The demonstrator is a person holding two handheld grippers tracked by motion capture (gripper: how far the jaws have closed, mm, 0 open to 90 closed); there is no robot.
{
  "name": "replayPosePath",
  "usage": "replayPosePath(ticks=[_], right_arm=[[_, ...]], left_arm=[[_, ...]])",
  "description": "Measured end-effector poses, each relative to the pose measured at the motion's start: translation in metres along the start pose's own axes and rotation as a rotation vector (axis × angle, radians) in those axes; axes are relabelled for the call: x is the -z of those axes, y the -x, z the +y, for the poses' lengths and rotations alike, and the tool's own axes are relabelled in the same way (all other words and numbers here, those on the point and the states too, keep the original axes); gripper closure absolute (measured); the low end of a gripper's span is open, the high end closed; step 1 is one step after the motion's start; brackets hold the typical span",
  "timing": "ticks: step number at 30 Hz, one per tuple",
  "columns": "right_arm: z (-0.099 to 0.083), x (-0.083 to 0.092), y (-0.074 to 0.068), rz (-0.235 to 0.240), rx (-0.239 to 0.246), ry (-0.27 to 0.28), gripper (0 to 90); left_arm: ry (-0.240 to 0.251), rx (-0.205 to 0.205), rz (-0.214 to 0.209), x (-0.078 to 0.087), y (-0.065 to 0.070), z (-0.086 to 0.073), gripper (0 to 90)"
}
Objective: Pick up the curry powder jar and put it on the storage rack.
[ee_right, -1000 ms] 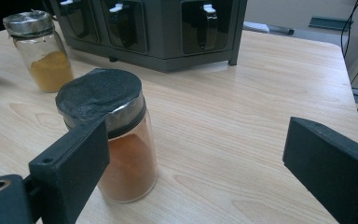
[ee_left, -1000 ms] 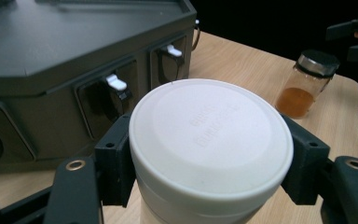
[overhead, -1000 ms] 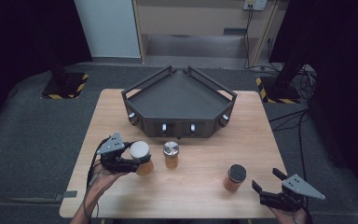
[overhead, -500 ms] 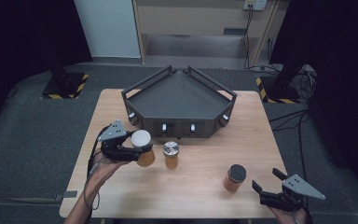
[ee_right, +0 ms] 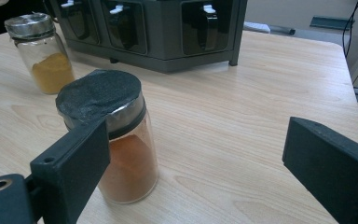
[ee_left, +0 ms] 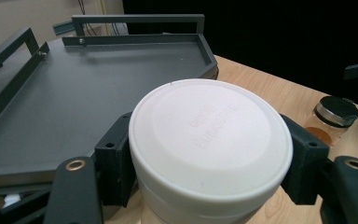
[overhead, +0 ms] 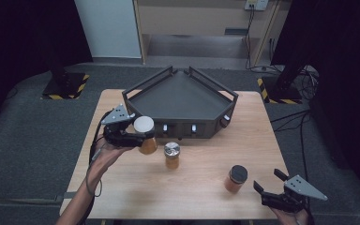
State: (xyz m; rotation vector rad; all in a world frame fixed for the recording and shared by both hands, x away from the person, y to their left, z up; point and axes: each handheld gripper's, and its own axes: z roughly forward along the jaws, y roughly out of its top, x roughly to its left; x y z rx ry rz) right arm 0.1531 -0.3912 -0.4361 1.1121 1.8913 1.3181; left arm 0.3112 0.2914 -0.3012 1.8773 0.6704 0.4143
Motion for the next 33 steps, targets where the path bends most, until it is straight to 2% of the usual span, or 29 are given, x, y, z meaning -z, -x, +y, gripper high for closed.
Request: replayPosePath(ticks=[5,8,13,17,20,25,33], right_arm=[[0.0,0.0,0.0,0.0,-0.004,0.001,7.5],[0.0,0.0,0.001,0.0,-0.003,0.001,7.5],[-0.001,0.0,0.001,0.0,-0.007,0.003,7.5],[-0.001,0.0,0.001,-0.002,-0.007,0.004,7.5],[-0.001,0.0,0.001,-0.001,-0.009,0.004,7.5],[-0.001,0.0,0.001,0.0,-0.01,0.004,7.5],[-0.001,0.001,0.002,0.0,-0.013,0.006,7.6]], left_arm=[[0.009,0.015,0.008,-0.002,-0.005,0.013,32.0],[0.008,0.015,0.032,-0.005,-0.005,0.02,32.0],[0.022,0.046,0.048,-0.009,-0.009,0.028,32.0],[0.024,0.059,0.09,-0.012,-0.008,0.039,32.0],[0.026,0.081,0.101,-0.015,-0.013,0.046,32.1],[0.019,0.087,0.135,-0.024,-0.016,0.056,32.1],[0.007,0.122,0.186,-0.044,-0.026,0.067,32.1]])
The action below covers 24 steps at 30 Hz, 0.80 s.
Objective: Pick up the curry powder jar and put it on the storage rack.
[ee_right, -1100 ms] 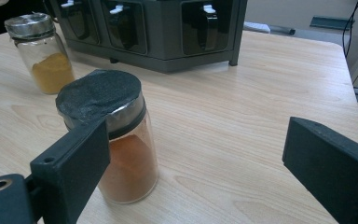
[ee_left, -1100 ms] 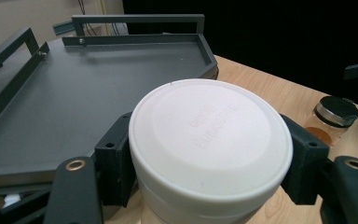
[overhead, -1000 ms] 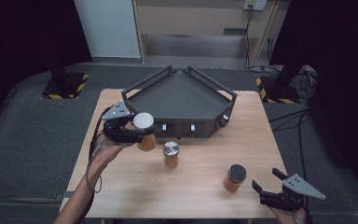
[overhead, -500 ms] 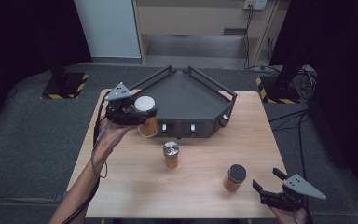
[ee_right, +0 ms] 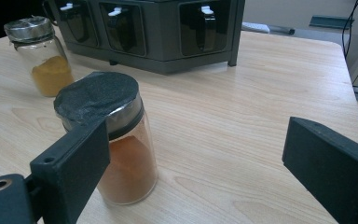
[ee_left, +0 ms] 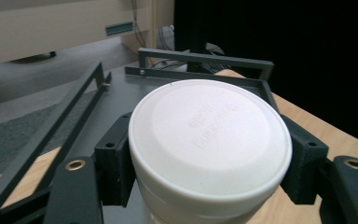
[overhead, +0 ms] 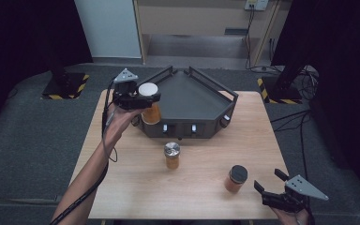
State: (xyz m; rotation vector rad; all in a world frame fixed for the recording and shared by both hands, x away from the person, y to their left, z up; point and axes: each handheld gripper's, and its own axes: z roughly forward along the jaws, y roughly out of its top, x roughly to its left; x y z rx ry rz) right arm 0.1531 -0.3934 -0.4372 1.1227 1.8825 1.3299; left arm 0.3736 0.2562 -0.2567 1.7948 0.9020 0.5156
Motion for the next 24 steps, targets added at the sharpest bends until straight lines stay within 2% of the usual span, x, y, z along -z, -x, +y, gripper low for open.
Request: replayPosePath(ticks=[6,9,13,20,24], right_arm=[[0.0,0.0,0.001,0.001,-0.001,0.0,7.6],[0.0,0.0,0.001,0.002,-0.002,0.0,7.6],[0.0,0.0,0.0,0.004,-0.002,-0.002,7.6],[0.0,0.0,0.001,0.005,-0.003,0.0,7.6],[-0.001,0.001,0.001,0.006,-0.007,0.002,7.6]], left_arm=[[0.002,0.016,0.067,-0.014,-0.001,0.005,32.1],[0.016,0.041,0.078,-0.02,-0.006,0.003,32.1],[0.022,0.054,0.113,-0.027,-0.008,0.001,32.1],[0.004,0.085,0.145,-0.043,-0.015,0.001,32.1],[0.011,0.1,0.163,-0.049,-0.018,-0.004,32.1]])
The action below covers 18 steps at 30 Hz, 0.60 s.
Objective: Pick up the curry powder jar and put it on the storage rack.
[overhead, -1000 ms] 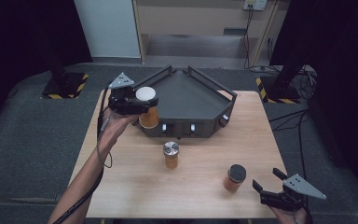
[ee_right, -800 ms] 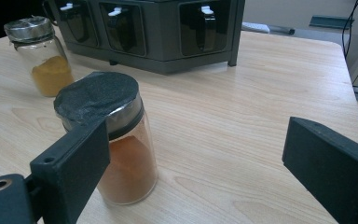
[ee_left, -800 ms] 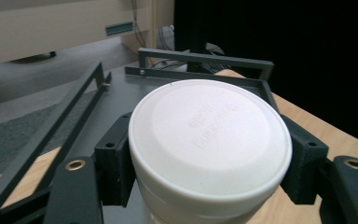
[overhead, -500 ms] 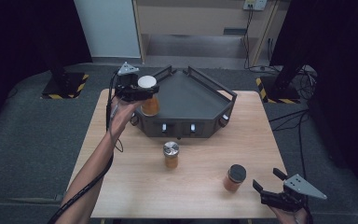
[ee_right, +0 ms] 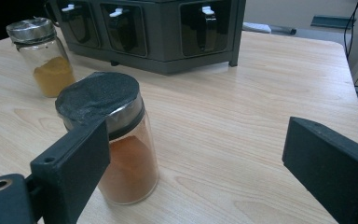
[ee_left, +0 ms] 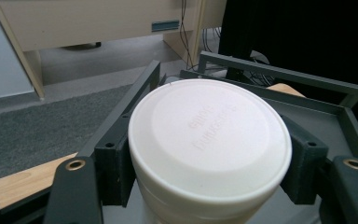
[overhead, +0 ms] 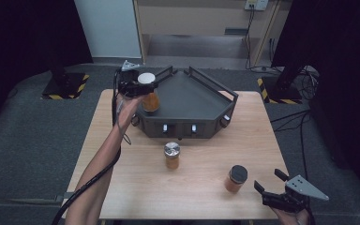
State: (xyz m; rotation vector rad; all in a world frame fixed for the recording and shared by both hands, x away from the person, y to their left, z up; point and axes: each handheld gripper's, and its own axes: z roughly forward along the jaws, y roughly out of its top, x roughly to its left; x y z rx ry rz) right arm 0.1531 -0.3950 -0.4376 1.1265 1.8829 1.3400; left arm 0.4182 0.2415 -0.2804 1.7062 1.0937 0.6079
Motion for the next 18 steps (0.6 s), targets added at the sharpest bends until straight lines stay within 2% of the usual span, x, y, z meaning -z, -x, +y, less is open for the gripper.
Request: replayPosePath(ticks=[7,9,10,18], right_arm=[[-0.0003,0.0,0.0008,0.004,-0.004,0.0,7.6],[-0.0003,0.0002,0.0009,0.004,-0.003,0.001,7.6],[-0.0003,0.0002,0.0009,0.004,-0.003,0.001,7.6],[-0.0004,-0.0002,0.001,0.001,-0.006,0.0,7.6]], left_arm=[[-0.001,0.017,0.027,-0.0067,-0.0014,-0.0059,32.1],[0.003,0.012,0.035,-0.0071,-0.0001,-0.0069,32.1],[0.0,-0.004,0.047,-0.0075,0.0015,-0.0062,32.1],[-0.009,-0.003,0.052,-0.0112,0.0002,-0.0051,32.2]])
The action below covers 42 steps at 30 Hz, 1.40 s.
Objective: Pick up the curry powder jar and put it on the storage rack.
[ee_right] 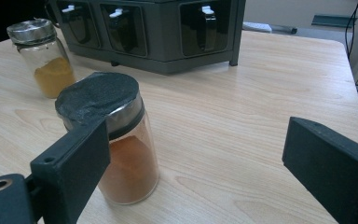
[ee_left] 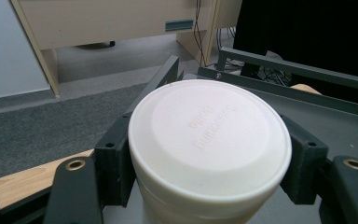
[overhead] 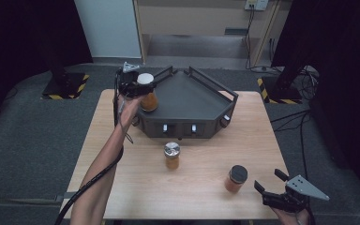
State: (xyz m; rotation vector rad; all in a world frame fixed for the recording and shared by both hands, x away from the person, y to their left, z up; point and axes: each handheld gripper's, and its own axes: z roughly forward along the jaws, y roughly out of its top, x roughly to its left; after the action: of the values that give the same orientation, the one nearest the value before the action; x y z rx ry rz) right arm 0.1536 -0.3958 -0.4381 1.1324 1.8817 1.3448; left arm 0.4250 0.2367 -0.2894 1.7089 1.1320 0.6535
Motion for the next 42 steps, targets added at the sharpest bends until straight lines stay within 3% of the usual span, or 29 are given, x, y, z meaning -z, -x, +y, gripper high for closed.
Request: replayPosePath(ticks=[26,28,36,42], right_arm=[[-0.001,0.001,0.001,0.004,-0.004,0.006,7.6],[-0.001,0.001,0.0,0.001,-0.004,0.005,7.5],[-0.001,0.001,0.001,0.005,-0.003,0.006,7.5],[-0.001,0.001,0.001,0.007,-0.001,0.005,7.4]], left_arm=[[0.016,-0.014,0.007,-0.005,0.005,-0.005,31.6],[0.036,0.001,-0.006,-0.004,0.004,-0.006,27.7],[0.092,-0.017,-0.006,0.01,0.006,-0.001,12.1],[0.123,-0.028,-0.051,0.026,0.002,0.002,5.9]])
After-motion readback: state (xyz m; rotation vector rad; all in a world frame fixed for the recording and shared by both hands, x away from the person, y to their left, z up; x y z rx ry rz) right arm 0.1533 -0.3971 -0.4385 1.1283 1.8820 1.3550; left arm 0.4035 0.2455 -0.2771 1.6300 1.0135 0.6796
